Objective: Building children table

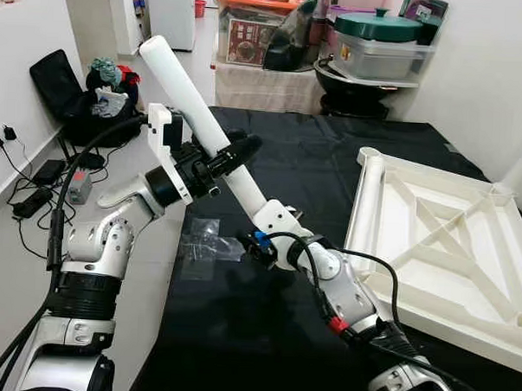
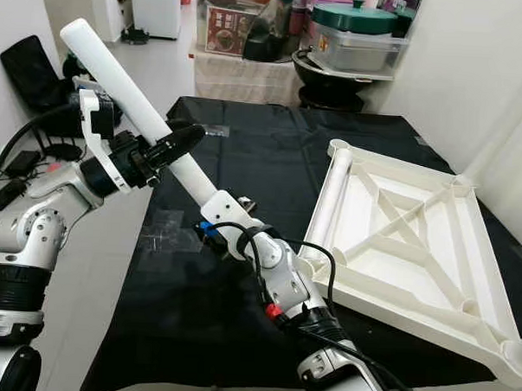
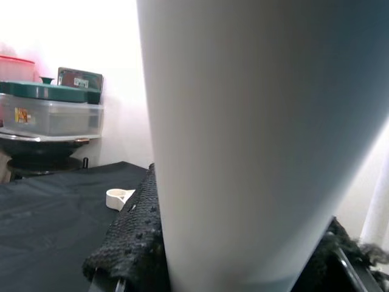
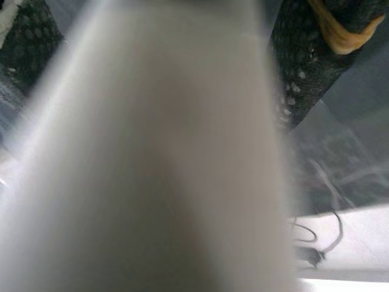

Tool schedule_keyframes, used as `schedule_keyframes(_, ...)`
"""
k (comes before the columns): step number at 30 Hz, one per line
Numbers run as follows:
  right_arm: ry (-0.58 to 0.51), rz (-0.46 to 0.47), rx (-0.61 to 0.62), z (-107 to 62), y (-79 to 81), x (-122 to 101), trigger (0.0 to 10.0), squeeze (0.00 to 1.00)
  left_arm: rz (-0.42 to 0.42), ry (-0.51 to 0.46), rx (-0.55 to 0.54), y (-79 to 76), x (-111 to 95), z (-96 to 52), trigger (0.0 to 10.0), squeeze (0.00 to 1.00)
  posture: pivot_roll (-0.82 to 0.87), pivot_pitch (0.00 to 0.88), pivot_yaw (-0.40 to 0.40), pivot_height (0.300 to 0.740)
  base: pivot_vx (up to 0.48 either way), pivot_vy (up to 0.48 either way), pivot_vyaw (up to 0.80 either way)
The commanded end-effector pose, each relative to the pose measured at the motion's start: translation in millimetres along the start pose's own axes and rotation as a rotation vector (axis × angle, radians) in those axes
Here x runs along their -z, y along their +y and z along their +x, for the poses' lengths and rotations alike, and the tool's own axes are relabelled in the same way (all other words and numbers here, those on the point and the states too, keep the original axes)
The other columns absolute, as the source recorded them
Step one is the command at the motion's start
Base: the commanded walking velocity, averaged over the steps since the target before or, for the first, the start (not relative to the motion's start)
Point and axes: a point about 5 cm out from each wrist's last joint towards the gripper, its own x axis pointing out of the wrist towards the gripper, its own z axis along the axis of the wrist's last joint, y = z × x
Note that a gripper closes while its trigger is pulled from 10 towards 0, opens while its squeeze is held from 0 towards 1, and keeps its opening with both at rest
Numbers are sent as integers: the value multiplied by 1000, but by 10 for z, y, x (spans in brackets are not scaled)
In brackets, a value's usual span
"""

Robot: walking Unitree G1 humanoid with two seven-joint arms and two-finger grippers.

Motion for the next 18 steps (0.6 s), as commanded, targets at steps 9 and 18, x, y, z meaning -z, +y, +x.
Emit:
schedule_keyframes(9,-103,156,128,-36,-295,-197,0,106,2,18,35,-66,62,29,0,0,52,0,-65,740,0,0,0)
schedule_keyframes(18,-280,203,60,-67,-213,-556,0,0,-1,29,30,-56,80,21,0,0,53,0,-65,740,0,0,0)
